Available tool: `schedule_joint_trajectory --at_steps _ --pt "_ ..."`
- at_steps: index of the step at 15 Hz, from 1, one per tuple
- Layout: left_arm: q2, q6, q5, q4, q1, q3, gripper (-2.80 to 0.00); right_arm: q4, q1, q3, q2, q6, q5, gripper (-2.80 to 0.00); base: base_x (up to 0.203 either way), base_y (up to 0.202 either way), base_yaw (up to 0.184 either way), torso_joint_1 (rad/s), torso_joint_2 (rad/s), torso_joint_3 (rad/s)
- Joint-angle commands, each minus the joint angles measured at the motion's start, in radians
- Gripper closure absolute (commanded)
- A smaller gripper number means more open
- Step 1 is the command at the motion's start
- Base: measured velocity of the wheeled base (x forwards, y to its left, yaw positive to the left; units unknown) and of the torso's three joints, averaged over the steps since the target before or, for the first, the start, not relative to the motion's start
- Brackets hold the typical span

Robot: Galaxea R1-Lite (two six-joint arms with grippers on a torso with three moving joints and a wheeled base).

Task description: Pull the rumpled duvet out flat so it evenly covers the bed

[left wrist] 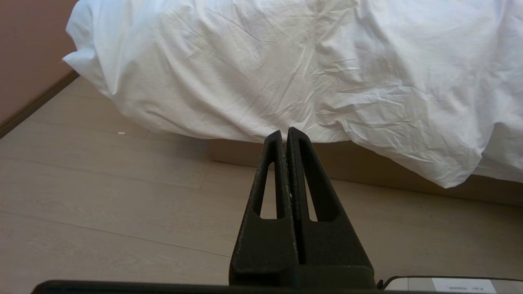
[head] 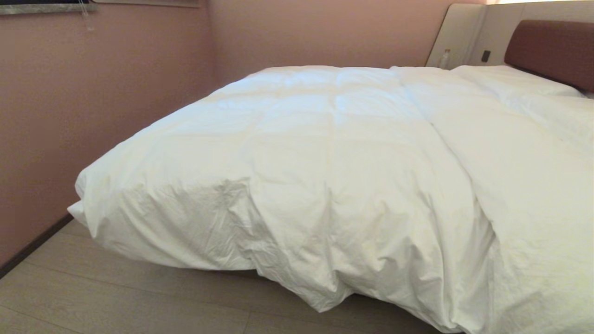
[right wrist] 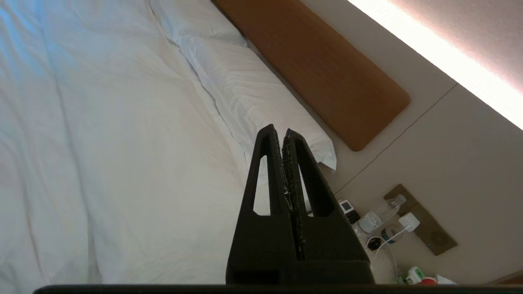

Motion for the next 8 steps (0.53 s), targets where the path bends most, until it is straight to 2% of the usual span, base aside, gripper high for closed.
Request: schedule_joint_trajectory --at_steps 1,5,6,8 --pt "0.0 0.0 0.0 0.0 0.0 0.0 0.0 -0.013 0.0 0.0 -0.062 -0.072 -0.004 0.0 0.0 0.0 0.0 0.0 0.0 0.0" --pt "0.0 0.0 0.0 0.0 0.0 0.0 0.0 -0.073 -0.007 0.062 -0.228 -0.085 0.058 0.0 0.0 0.0 0.0 0.0 0.0 0.0" --pt "0.0 0.0 0.0 0.0 0.0 0.0 0.0 -0.093 -0.025 0.079 -0.257 -0.086 0.067 0.0 0.0 0.0 0.0 0.0 0.0 0.0" --pt "0.0 0.0 0.0 0.0 0.0 0.0 0.0 -0.122 -0.119 0.1 -0.31 -0.088 0.071 0.0 0.0 0.0 0.0 0.0 0.0 0.0"
